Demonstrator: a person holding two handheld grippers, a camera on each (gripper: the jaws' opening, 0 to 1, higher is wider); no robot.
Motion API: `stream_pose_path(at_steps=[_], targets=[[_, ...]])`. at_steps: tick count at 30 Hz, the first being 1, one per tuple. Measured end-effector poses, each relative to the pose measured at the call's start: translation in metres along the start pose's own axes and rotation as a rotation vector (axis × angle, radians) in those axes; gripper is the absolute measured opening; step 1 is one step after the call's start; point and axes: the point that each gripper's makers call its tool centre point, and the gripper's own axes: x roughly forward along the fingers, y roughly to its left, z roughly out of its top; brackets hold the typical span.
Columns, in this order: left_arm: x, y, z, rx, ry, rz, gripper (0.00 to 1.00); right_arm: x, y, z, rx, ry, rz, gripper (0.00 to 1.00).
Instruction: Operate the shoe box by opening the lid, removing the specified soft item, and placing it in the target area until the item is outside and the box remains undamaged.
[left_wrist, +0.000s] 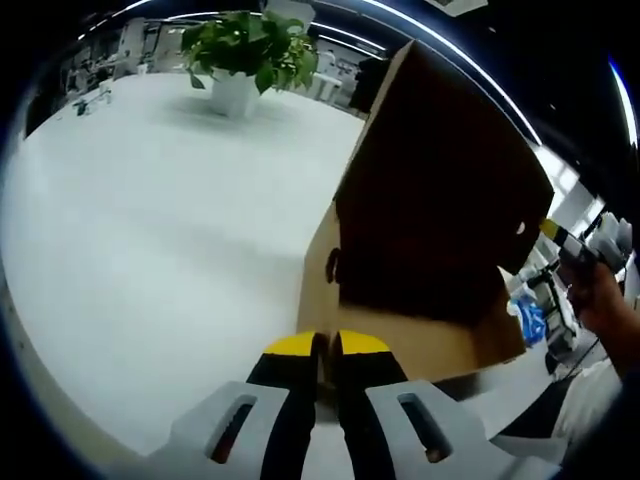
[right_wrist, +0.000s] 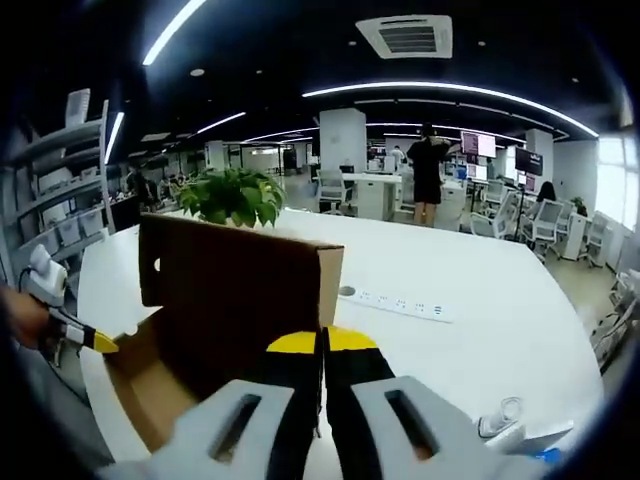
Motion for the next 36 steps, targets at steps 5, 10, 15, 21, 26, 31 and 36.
stream_pose_path(at_steps=[5,10,15,21,26,31,36], targets=[[0.001,0.001,0.001,-0.004,-0.009,-0.005,0.03,-0.013,0.007,-0.005,-0.037,0.006,-0.013,0.00],[0.001,0.001,0.001,-0.005,-0.016,-0.013,0.03,-0.026,0.015,-0.013,-0.075,0.025,-0.032,0.00],[0.000,0.001,0.001,-0.011,-0.016,-0.019,0.03,-0.037,0.022,-0.024,-0.111,0.056,-0.057,0.00],[0.001,0.001,0.001,-0.003,-0.009,-0.030,0.03,-0.043,0.026,-0.034,-0.134,0.102,-0.089,0.00],[0.002,0.002,0.001,-0.015,-0.010,-0.046,0.04,-0.049,0.030,-0.044,-0.142,0.137,-0.111,0.00],[0.000,0.001,0.002,-0.033,-0.020,-0.062,0.04,-0.054,0.033,-0.053,-0.124,0.162,-0.125,0.00],[-0.001,-0.002,0.005,-0.053,-0.025,-0.084,0.04,-0.059,0.037,-0.065,-0.106,0.182,-0.142,0.00]])
